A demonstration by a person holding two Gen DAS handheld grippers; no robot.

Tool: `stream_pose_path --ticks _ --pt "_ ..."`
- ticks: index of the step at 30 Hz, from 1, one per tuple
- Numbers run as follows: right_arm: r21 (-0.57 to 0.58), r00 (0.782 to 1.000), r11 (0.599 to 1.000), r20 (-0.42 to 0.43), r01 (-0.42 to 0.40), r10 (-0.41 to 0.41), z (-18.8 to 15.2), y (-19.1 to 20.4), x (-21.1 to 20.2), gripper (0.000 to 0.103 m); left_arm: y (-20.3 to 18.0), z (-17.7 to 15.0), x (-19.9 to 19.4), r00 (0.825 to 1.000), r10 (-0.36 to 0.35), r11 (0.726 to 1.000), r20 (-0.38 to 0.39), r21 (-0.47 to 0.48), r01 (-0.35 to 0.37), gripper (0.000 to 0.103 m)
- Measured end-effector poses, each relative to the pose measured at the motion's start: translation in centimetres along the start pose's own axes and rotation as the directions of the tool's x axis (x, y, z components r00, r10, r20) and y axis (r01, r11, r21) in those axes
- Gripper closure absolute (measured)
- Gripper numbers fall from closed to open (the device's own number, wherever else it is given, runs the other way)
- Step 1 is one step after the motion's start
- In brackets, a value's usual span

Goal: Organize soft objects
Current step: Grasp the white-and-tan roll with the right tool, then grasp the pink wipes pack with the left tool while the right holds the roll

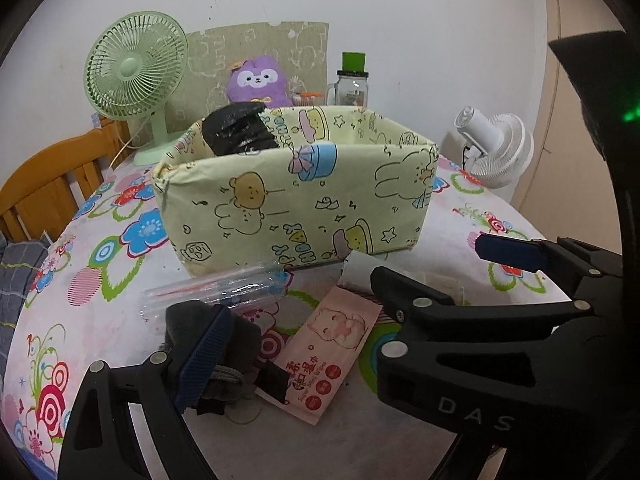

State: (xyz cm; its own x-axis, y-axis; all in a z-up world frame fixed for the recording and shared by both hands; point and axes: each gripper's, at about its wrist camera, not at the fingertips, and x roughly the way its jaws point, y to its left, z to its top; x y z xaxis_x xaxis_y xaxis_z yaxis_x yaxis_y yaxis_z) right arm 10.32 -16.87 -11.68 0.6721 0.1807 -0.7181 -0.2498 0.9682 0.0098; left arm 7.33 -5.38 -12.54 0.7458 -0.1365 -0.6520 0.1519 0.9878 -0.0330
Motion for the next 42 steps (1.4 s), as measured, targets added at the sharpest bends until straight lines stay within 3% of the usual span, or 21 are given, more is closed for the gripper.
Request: stream_pose_path --ticks 11,17,22,31,36,42 --pt "0.010 0.998 1.000 -0.068 -0.017 0.018 0.1 -0.6 3.1 0.024 -0.1 -0.5 1.3 0.999 0.029 0.999 -0.023 0.032 -0.028 0.009" --pt "0.010 0.993 0.998 -0.105 -0.058 0.058 0.0 -0.4 4.5 0.039 -0.3 -0.7 1.8 0.999 0.035 0.997 -0.024 0.062 -0.034 0.009" --pt "-0.004 0.991 0.997 -0.106 -0.083 0.082 -0.2 0.1 4.6 0.071 -0.5 -0.6 2.1 0.999 0.031 0.997 -0.025 0.069 -0.029 0.008" --pt "0.017 0.993 0.997 -0.084 -0.080 0.081 0.0 -0.5 4.0 0.075 -0.8 0.1 2.7 1.000 0.012 0.997 -0.028 0.071 -0.010 0.006" --pt "0.036 0.995 0.998 -0.074 -0.057 0.059 0.1 -1.3 3.5 0.075 -0.7 0.4 3.0 1.000 0.005 0.998 -0.030 0.063 -0.003 0.016" --pt "0.051 0.995 0.998 -0.087 -0.044 0.048 -0.2 -1.7 3.3 0.075 -1.1 0.0 3.5 0.998 0.033 0.995 -0.062 0.093 -0.027 0.039"
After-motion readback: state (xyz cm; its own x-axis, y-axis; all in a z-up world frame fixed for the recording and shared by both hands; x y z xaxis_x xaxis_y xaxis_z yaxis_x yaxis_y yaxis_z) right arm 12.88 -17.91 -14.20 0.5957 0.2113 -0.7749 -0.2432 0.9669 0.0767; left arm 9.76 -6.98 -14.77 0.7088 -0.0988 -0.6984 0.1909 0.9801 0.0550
